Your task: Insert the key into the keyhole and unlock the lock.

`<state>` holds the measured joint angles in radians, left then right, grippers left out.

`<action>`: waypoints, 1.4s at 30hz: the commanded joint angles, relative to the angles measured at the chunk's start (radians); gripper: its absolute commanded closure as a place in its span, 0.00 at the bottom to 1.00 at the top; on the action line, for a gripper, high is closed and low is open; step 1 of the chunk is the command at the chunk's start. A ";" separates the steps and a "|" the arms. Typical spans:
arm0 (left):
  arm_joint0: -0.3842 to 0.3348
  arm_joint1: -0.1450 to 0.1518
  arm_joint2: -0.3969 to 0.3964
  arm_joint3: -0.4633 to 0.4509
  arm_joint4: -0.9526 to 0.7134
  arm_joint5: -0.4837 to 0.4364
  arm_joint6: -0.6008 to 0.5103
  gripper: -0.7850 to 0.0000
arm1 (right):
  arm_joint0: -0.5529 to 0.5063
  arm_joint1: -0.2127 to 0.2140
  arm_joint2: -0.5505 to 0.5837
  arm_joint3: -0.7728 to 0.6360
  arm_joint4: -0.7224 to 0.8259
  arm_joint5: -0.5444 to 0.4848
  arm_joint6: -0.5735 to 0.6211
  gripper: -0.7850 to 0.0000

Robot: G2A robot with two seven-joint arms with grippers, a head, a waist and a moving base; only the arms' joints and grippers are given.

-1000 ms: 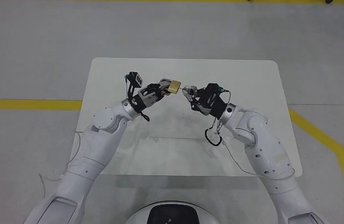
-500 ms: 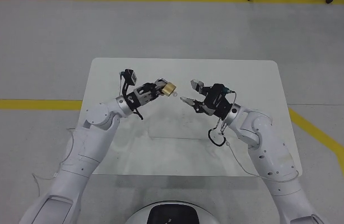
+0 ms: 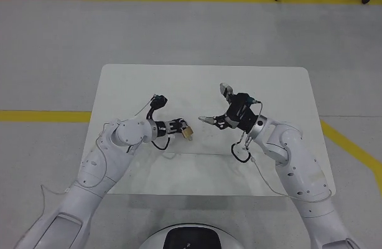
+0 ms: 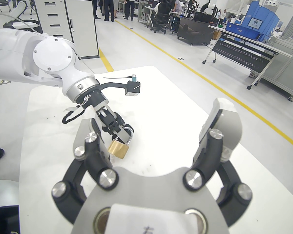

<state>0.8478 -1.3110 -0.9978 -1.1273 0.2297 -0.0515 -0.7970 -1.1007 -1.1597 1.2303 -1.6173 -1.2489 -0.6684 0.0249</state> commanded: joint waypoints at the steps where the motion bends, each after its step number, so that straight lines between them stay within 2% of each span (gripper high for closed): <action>1: -0.005 -0.002 0.005 0.009 -0.003 0.004 -0.001 0.16 | 0.000 0.000 0.000 0.000 0.000 0.000 0.000 0.00; 2: -0.006 -0.002 0.006 0.009 -0.003 0.006 -0.002 0.00 | 0.000 0.000 0.000 0.000 0.000 0.000 0.000 0.00; 8: 0.007 0.009 -0.033 -0.007 -0.003 0.001 0.018 0.00 | 0.000 0.000 0.000 0.000 0.000 0.000 0.000 0.00; 11: 0.031 0.024 -0.115 -0.037 -0.041 -0.023 0.070 0.00 | 0.000 0.000 0.000 0.000 0.000 0.000 0.000 0.00; 14: 0.081 0.045 -0.216 -0.106 -0.084 -0.076 0.116 0.00 | 0.000 0.000 0.000 0.000 0.000 0.000 0.000 0.00; 17: 0.149 0.065 -0.309 -0.192 -0.073 -0.148 0.208 0.00 | 0.000 0.000 0.000 0.000 0.000 0.000 0.000 0.00; 21: 0.229 0.074 -0.389 -0.269 -0.040 -0.244 0.407 0.00 | 0.000 0.000 0.000 0.000 0.000 0.000 0.000 0.00; 24: 0.267 0.073 -0.403 -0.292 0.017 -0.274 0.538 0.00 | 0.000 0.000 0.000 0.000 0.000 0.000 0.000 0.00; 28: 0.287 0.070 -0.403 -0.286 0.106 -0.241 0.669 0.00 | 0.000 0.000 0.000 0.000 0.000 0.000 0.000 0.00; 35: 0.287 0.068 -0.403 -0.279 0.091 -0.224 0.682 0.00 | -0.006 0.000 0.008 0.002 0.008 0.013 -0.009 0.00; 42: 0.287 0.068 -0.403 -0.279 0.091 -0.224 0.682 0.00 | -0.133 0.016 0.176 -0.019 0.082 0.129 -0.153 0.00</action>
<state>1.1349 -1.2434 -1.4005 -1.4062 0.3206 -0.2754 -0.1146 -1.2111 -1.1463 1.3732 -1.6339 -1.1847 -0.5465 -0.1056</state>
